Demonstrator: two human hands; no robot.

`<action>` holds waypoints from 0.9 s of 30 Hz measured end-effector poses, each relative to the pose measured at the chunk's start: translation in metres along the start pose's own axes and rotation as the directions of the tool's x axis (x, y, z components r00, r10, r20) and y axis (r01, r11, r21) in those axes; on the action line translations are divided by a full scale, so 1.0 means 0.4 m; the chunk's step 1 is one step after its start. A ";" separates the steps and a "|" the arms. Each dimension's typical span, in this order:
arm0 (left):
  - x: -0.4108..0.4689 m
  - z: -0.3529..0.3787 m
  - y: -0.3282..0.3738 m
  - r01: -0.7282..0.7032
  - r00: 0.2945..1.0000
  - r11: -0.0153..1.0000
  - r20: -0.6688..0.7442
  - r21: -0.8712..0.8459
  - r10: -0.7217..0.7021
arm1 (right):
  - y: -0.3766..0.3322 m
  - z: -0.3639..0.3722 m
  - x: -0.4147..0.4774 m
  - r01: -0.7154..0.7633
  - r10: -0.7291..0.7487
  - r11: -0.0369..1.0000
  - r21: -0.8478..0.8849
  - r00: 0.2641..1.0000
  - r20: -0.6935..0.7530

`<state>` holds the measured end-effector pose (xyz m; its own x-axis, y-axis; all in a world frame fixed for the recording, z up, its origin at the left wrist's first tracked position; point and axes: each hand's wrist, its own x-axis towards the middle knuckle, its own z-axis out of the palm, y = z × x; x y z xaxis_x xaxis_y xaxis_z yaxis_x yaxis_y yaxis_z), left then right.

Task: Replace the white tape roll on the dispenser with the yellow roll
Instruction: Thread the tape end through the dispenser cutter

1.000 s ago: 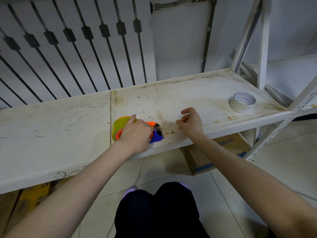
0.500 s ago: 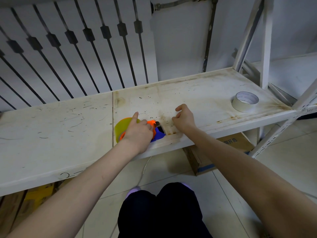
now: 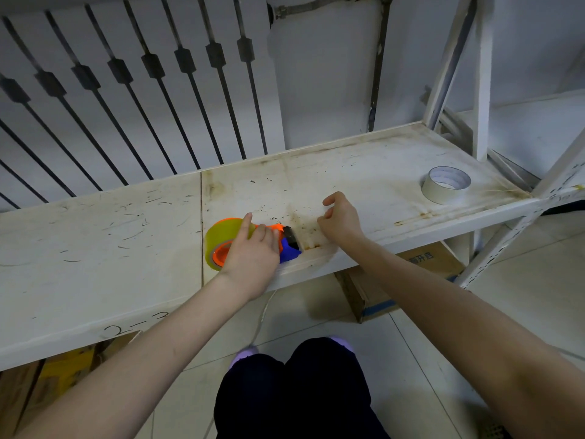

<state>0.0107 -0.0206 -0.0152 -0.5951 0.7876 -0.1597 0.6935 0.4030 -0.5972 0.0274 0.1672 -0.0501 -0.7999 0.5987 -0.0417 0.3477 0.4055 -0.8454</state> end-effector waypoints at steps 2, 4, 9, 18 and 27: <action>0.007 -0.001 0.000 0.033 0.999 0.996 0.008 -0.082 -0.032 | 0.002 -0.003 -0.005 -0.004 0.004 1.000 0.010 1.000 -0.004; 0.018 -0.006 -0.001 0.066 0.998 0.985 0.015 -0.158 -0.065 | 0.010 -0.004 -0.008 -0.021 0.021 0.999 0.026 1.000 -0.009; 0.058 -0.035 -0.010 0.120 0.991 0.942 -0.021 -0.314 -0.134 | 0.030 0.002 -0.026 -0.095 0.096 0.993 0.072 0.995 -0.018; 0.156 -0.077 -0.006 0.128 0.987 0.888 0.145 -0.443 -0.070 | 0.037 0.001 -0.040 -0.099 0.111 0.981 0.167 0.992 -0.065; 0.119 -0.053 -0.033 0.164 0.982 0.776 0.026 -0.609 -0.186 | 0.007 -0.039 -0.081 0.162 -0.117 0.954 0.253 0.976 -0.184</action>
<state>-0.0182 0.0214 0.0018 -0.7245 0.6860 -0.0663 0.6880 0.7256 -0.0114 0.0619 0.1597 -0.0429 -0.7310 0.6642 0.1564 0.0779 0.3089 -0.9479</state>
